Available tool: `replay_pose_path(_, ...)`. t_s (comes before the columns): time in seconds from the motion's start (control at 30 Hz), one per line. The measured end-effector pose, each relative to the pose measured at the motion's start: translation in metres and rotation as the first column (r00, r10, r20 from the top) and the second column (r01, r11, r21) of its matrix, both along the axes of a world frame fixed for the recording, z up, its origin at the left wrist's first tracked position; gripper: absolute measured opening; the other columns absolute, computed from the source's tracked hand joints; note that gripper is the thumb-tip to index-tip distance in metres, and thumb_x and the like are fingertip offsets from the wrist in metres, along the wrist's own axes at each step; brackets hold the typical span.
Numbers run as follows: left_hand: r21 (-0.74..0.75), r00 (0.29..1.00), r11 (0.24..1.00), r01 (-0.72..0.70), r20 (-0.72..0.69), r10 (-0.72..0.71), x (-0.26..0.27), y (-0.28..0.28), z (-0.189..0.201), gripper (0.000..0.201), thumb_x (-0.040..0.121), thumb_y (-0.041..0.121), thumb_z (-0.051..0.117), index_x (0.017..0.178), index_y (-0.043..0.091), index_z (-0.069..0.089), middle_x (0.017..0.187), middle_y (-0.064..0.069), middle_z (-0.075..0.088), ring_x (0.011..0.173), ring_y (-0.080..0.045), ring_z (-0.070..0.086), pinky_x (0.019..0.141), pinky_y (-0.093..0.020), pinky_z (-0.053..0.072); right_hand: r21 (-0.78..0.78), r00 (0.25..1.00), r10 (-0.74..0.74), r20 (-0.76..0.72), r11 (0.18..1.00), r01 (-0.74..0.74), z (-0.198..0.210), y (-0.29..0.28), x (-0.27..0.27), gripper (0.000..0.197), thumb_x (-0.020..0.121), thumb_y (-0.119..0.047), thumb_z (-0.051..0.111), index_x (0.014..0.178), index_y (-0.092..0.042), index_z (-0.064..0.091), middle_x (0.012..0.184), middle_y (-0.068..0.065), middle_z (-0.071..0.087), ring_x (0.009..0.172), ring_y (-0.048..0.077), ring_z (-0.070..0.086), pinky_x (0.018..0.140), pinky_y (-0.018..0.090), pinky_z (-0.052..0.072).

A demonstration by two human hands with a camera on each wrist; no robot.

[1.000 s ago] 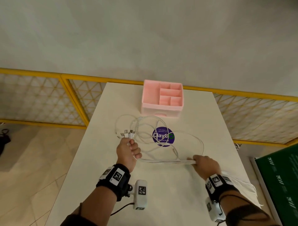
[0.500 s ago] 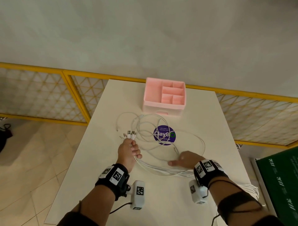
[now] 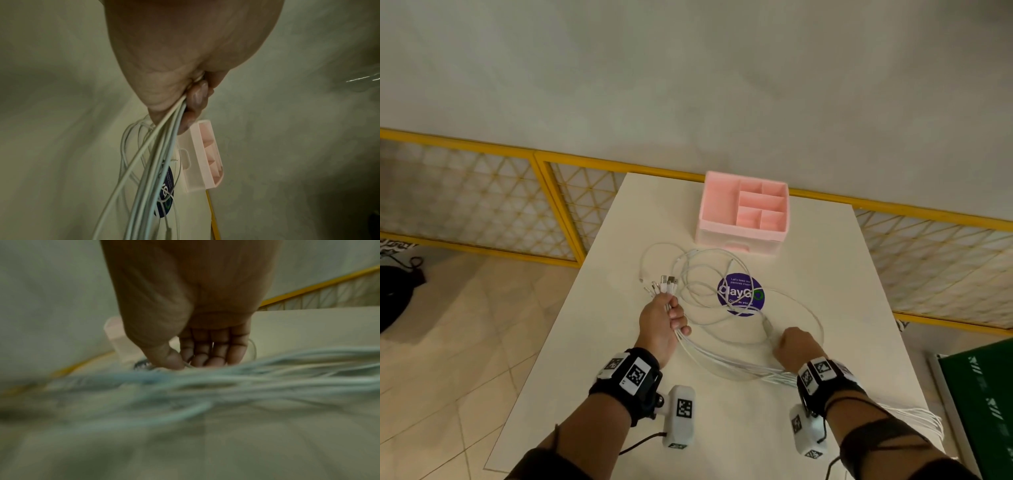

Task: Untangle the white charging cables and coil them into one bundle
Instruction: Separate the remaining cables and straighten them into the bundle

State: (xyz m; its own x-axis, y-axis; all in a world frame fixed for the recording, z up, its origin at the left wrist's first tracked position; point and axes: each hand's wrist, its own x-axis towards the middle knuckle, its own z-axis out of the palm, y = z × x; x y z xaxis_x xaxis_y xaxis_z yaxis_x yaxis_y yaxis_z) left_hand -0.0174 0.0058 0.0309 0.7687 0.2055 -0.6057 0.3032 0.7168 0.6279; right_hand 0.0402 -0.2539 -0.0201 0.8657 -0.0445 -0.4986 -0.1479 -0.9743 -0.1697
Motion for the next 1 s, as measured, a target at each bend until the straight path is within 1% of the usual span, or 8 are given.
replay_pose_path(0.1, 0.021, 1.000, 1.000, 0.003, 0.003, -0.003, 0.006, -0.001, -0.001, 0.030, 0.100, 0.013, 0.040, 0.071, 0.016, 0.045, 0.052, 0.004, 0.033, 0.041, -0.011, 0.029, 0.053, -0.029, 0.031, 0.270, 0.974, -0.161, 0.162, 0.956, 0.113, 0.029, 0.013, 0.013, 0.017, 0.089, -0.025, 0.056, 0.091, -0.009, 0.060, 0.092, 0.009, 0.065, 0.092, 0.034, 0.063, 0.074, 0.032, 0.046)
replay_pose_path(0.27, 0.068, 1.000, 0.997, 0.020, -0.004, -0.020, 0.015, -0.012, -0.001, 0.030, 0.102, 0.012, 0.039, 0.072, 0.017, 0.045, 0.049, 0.006, 0.034, 0.040, -0.009, 0.029, 0.052, -0.029, 0.031, 0.600, 0.857, -0.401, 0.323, 0.787, 0.142, 0.084, 0.047, 0.026, 0.019, 0.097, -0.023, 0.048, 0.096, -0.007, 0.060, 0.094, 0.011, 0.065, 0.085, 0.032, 0.059, 0.069, 0.030, 0.040)
replay_pose_path(0.37, 0.081, 1.000, 0.997, 0.021, -0.002, -0.021, 0.018, -0.015, 0.001, 0.029, 0.101, 0.012, 0.040, 0.073, 0.017, 0.046, 0.050, 0.006, 0.034, 0.040, -0.010, 0.029, 0.052, -0.030, 0.030, 0.553, 0.899, -0.295, 0.324, 0.830, 0.073, 0.100, 0.063, 0.027, 0.021, 0.091, -0.025, 0.052, 0.079, -0.010, 0.059, 0.079, 0.007, 0.064, 0.077, 0.030, 0.059, 0.063, 0.030, 0.040)
replay_pose_path(0.47, 0.086, 1.000, 0.996, 0.026, 0.008, -0.027, 0.019, -0.014, 0.005, 0.028, 0.101, 0.012, 0.041, 0.074, 0.016, 0.047, 0.051, 0.005, 0.034, 0.041, -0.010, 0.030, 0.052, -0.030, 0.031, 0.306, 0.967, -0.065, 0.247, 0.952, -0.015, 0.105, 0.072, 0.025, 0.021, 0.079, -0.032, 0.055, 0.071, -0.013, 0.054, 0.075, 0.006, 0.061, 0.074, 0.028, 0.062, 0.061, 0.028, 0.043)
replay_pose_path(0.6, 0.087, 0.998, 0.995, 0.046, 0.027, -0.048, 0.018, -0.012, 0.007, 0.027, 0.101, 0.013, 0.042, 0.076, 0.015, 0.048, 0.053, 0.004, 0.035, 0.043, -0.011, 0.031, 0.054, -0.030, 0.032, 0.291, 0.962, -0.083, 0.259, 0.957, 0.004, 0.118, 0.078, 0.024, 0.021, 0.074, -0.030, 0.052, 0.063, -0.014, 0.046, 0.068, 0.002, 0.053, 0.064, 0.026, 0.051, 0.059, 0.027, 0.038)
replay_pose_path(0.7, 0.083, 0.996, 0.994, 0.077, 0.040, -0.081, 0.017, -0.013, 0.007, 0.028, 0.104, 0.017, 0.042, 0.077, 0.013, 0.050, 0.053, 0.004, 0.036, 0.044, -0.011, 0.032, 0.054, -0.030, 0.032, 0.507, 0.919, -0.199, 0.340, 0.862, -0.001, 0.126, 0.085, 0.022, 0.025, 0.081, -0.024, 0.053, 0.060, -0.013, 0.045, 0.059, 0.001, 0.049, 0.058, 0.024, 0.045, 0.055, 0.029, 0.035)
replay_pose_path(0.87, 0.076, 0.988, 0.991, 0.111, 0.102, -0.118, 0.015, -0.015, 0.012, 0.028, 0.106, 0.019, 0.040, 0.083, 0.010, 0.054, 0.056, 0.004, 0.039, 0.045, -0.011, 0.034, 0.053, -0.029, 0.034, 0.812, 0.912, -0.251, 0.325, 0.568, -0.133, 0.115, 0.104, 0.010, 0.016, 0.096, -0.019, 0.055, 0.080, -0.014, 0.054, 0.061, -0.009, 0.053, 0.054, 0.008, 0.048, 0.057, 0.029, 0.041)
replay_pose_path(1.0, 0.105, 0.979, 0.988, 0.110, 0.162, -0.126, 0.015, -0.020, 0.019, 0.028, 0.107, 0.020, 0.040, 0.086, 0.008, 0.056, 0.061, 0.000, 0.041, 0.050, -0.012, 0.036, 0.053, -0.029, 0.036, 0.836, 0.956, -0.152, 0.251, 0.532, -0.135, 0.097, 0.123, -0.011, 0.013, 0.097, -0.015, 0.056, 0.087, -0.007, 0.056, 0.069, 0.001, 0.062, 0.060, 0.012, 0.057, 0.063, 0.034, 0.049)
